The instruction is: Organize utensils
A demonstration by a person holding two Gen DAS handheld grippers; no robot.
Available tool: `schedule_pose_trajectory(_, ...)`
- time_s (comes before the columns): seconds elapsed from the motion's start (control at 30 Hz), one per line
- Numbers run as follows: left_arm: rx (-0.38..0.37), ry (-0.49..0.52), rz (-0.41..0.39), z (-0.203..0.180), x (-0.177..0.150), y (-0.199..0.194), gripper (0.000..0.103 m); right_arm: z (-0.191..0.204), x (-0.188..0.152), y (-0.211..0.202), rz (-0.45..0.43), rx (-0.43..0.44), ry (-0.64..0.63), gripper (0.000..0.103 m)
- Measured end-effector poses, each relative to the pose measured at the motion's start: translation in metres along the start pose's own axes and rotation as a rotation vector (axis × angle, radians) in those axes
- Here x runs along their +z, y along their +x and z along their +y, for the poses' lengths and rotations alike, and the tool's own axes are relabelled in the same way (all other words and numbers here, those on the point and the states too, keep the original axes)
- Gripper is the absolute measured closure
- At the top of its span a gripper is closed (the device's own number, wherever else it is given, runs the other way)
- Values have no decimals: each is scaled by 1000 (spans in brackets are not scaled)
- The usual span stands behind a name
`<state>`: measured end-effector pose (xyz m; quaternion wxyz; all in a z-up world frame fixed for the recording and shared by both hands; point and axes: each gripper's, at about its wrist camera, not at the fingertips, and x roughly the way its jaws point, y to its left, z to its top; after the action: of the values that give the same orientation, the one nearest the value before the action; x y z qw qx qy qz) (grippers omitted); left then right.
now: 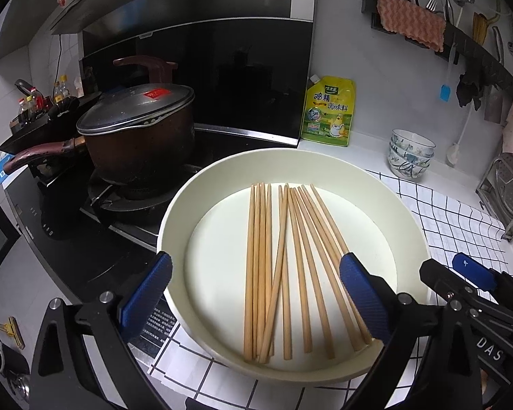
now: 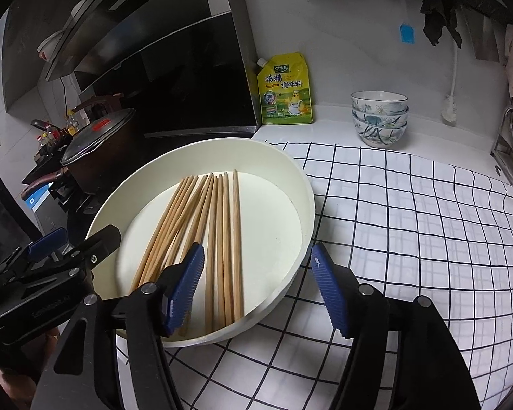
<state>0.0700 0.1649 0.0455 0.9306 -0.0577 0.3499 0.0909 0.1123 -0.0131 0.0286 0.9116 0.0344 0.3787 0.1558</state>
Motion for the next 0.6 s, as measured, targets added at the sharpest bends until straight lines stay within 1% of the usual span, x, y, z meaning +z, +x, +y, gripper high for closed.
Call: schedule_pose_trajectory(0.6, 16, -7, -2, 1, -3, -9, 6, 1, -6, -8, -6, -9, -1, 37)
